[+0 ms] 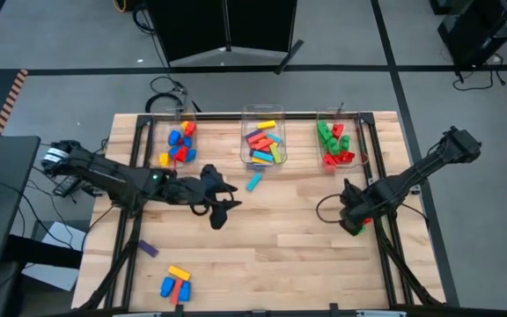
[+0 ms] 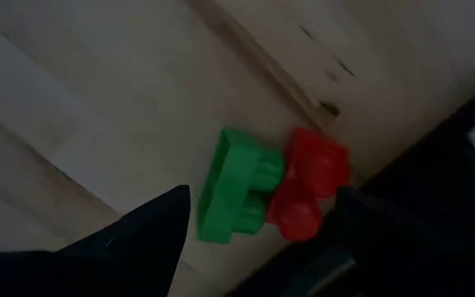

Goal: Sort blocks by size
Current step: Put the green 2 stud game piece into the right transparent bin

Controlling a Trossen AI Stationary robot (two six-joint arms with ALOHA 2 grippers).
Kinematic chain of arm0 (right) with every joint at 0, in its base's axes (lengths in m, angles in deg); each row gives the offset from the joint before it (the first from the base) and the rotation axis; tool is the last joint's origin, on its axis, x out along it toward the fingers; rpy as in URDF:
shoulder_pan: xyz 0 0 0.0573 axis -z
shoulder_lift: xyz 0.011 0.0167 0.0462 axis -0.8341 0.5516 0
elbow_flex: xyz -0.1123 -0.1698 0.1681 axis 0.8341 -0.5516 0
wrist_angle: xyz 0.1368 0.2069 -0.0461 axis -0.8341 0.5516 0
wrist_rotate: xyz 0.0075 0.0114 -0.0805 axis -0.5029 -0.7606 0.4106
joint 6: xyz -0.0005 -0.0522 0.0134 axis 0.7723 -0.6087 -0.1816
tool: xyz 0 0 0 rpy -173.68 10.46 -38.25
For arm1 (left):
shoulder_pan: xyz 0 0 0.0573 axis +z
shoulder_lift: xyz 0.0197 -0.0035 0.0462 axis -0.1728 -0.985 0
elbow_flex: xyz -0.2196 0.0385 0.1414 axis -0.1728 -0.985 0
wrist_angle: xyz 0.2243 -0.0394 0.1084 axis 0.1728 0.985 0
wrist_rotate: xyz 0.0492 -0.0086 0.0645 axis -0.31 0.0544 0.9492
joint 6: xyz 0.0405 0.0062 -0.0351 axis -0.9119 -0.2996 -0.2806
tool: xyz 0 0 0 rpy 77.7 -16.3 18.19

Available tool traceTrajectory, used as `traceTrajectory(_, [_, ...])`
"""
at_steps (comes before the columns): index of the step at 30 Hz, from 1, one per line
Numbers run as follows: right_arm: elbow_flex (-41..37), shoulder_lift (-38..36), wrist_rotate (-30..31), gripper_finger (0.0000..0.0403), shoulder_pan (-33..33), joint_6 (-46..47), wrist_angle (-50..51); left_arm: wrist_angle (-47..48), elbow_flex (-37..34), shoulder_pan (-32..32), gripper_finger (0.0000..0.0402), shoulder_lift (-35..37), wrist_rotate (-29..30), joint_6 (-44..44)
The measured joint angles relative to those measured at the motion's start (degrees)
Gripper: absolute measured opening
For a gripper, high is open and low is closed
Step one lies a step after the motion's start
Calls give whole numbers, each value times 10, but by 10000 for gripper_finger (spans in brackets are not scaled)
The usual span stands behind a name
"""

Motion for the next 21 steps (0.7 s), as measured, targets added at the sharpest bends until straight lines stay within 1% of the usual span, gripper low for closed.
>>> traceTrajectory(3, [0,31,-12,314,-5,-50,-11,-21,0,-1,227,-10,1,0])
traceTrajectory(5, [0,56,-31,313,-6,-63,-16,-29,0,-1,227,-15,1,0])
traceTrajectory(7, [0,81,-60,313,-6,-53,-20,-36,0,-1,227,-16,1,1])
traceTrajectory(9, [0,105,-76,314,-6,-33,-26,-42,0,-1,227,-15,2,3])
traceTrajectory(16, [0,165,-72,312,-6,-21,-96,-56,0,-1,227,-15,4,3])
traceTrajectory(18, [-1,182,-67,312,-6,-15,-87,-55,0,-1,227,-15,4,6])
traceTrajectory(21, [-22,199,-79,313,-6,-7,-93,-56,0,-1,227,-15,4,17])
